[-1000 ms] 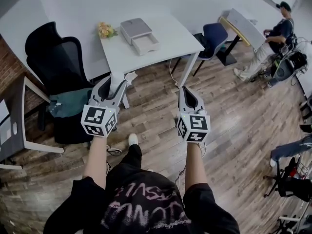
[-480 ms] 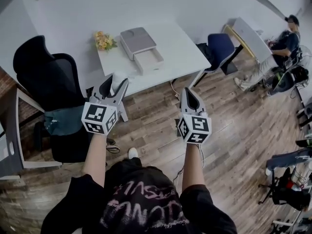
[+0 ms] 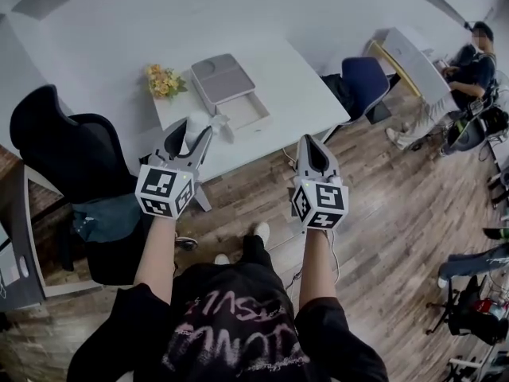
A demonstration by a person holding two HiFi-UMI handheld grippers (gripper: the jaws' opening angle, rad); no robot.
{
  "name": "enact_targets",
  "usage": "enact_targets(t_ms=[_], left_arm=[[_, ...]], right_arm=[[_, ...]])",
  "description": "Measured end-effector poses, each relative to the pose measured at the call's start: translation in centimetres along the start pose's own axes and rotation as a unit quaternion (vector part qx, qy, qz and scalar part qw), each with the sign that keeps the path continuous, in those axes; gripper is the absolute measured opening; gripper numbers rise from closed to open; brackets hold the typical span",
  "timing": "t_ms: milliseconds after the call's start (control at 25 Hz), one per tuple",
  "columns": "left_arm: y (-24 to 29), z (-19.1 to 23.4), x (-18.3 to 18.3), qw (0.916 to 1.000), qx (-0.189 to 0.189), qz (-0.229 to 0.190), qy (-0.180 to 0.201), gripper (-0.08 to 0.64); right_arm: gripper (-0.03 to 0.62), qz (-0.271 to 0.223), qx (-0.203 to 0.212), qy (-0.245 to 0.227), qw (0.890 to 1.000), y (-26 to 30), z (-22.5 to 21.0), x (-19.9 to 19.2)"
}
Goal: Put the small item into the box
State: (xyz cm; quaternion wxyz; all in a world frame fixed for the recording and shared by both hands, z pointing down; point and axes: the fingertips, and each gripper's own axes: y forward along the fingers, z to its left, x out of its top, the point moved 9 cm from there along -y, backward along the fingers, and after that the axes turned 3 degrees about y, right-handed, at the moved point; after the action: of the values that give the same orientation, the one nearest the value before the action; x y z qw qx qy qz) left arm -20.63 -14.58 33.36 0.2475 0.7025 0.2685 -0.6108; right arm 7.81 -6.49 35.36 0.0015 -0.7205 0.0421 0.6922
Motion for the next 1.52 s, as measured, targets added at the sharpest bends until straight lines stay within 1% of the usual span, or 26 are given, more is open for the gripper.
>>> enact_targets(t_ms=[160, 280, 400, 640, 800, 960, 1160, 1360, 1520], left_arm=[[3.7, 0.9, -0.7, 0.9999, 0.008, 0.007, -0.003, 0.176], [7.6, 0.9, -1.5, 0.9997, 0.014, 0.018, -0.006, 0.176], [11.5, 1.6, -2.7, 0.9992, 0.024, 0.029, -0.014, 0.176], [18.8, 1.7, -3.8, 0.9969, 0.053, 0.054, -0.02, 0.178], [22.4, 1.5, -3.8, 0.995, 0.076, 0.061, -0.024, 0.178], [24.4, 1.6, -3.6, 0.9931, 0.094, 0.066, -0.022, 0.178], [25.0, 1.9, -3.3, 0.991, 0.111, 0.072, -0.021, 0.178], [25.0, 2.5, -3.2, 0.9903, 0.116, 0.074, -0.018, 0.178], [25.1, 3.4, -3.6, 0.9902, 0.116, 0.075, -0.023, 0.178]], right_arm=[[0.011, 0.003, 0.014, 0.004, 1.0, 4.0, -2.0, -0.4], [0.011, 0.004, 0.025, 0.01, 1.0, 7.2, -4.7, -0.6], [0.011, 0.017, 0.035, 0.007, 0.999, 11.1, -7.1, -1.5], [0.009, 0.037, 0.074, 0.006, 0.997, 18.0, -12.1, -2.2], [0.011, 0.041, 0.095, 0.006, 0.995, 21.7, -15.5, -2.3], [0.009, 0.043, 0.116, 0.006, 0.992, 24.3, -17.0, -2.2], [0.009, 0.043, 0.142, 0.008, 0.989, 26.1, -16.9, -2.4], [0.011, 0.041, 0.151, 0.013, 0.988, 27.1, -16.3, -2.4], [0.011, 0.042, 0.152, 0.01, 0.987, 27.8, -15.6, -2.4]])
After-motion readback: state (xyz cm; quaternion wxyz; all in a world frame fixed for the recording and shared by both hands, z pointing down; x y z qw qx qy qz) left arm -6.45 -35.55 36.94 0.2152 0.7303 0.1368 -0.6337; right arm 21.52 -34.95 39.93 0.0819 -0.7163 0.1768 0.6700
